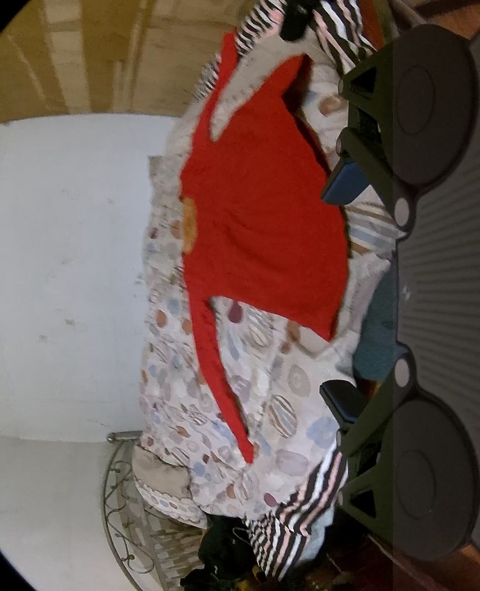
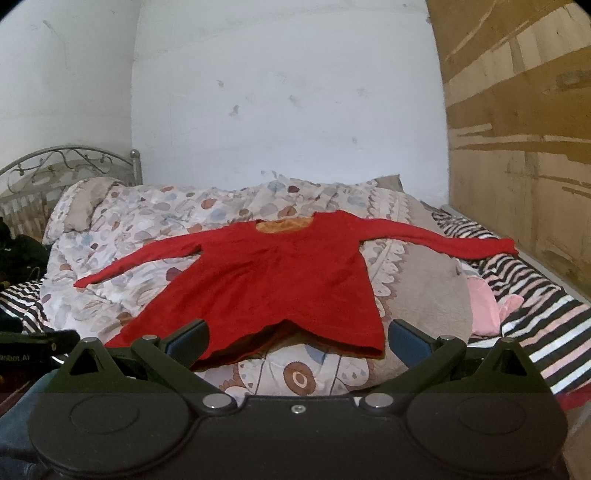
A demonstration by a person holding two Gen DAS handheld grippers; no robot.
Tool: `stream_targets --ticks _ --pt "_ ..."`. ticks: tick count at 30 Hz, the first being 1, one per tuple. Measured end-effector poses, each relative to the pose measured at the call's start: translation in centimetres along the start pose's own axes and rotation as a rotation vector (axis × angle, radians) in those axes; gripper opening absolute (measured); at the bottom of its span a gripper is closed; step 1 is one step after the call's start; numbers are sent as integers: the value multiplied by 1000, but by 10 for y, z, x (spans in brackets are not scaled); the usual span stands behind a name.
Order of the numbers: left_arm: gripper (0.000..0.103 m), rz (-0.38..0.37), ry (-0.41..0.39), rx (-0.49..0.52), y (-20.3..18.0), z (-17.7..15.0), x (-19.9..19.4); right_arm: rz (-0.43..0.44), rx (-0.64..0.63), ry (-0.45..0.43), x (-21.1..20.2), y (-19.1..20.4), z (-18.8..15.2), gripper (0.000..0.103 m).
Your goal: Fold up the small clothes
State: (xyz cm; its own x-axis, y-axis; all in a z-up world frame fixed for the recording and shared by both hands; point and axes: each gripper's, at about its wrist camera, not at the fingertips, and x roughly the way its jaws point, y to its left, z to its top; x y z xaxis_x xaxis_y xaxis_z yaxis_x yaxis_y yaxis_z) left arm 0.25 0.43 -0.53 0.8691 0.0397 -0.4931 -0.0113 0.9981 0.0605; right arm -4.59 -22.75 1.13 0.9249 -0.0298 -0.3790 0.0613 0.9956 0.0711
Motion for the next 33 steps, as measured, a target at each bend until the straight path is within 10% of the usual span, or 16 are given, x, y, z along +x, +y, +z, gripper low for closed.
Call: stream_targets --ticks 8,18,33 --pt "103 -12 169 35 -3 27 48 -33 117 25 9 -27 18 103" --pt "103 -35 97 33 6 97 111 -207 140 1 36 -78 29 103" --pt "103 -166 144 -77 -30 150 273 -268 383 -64 203 -220 100 103"
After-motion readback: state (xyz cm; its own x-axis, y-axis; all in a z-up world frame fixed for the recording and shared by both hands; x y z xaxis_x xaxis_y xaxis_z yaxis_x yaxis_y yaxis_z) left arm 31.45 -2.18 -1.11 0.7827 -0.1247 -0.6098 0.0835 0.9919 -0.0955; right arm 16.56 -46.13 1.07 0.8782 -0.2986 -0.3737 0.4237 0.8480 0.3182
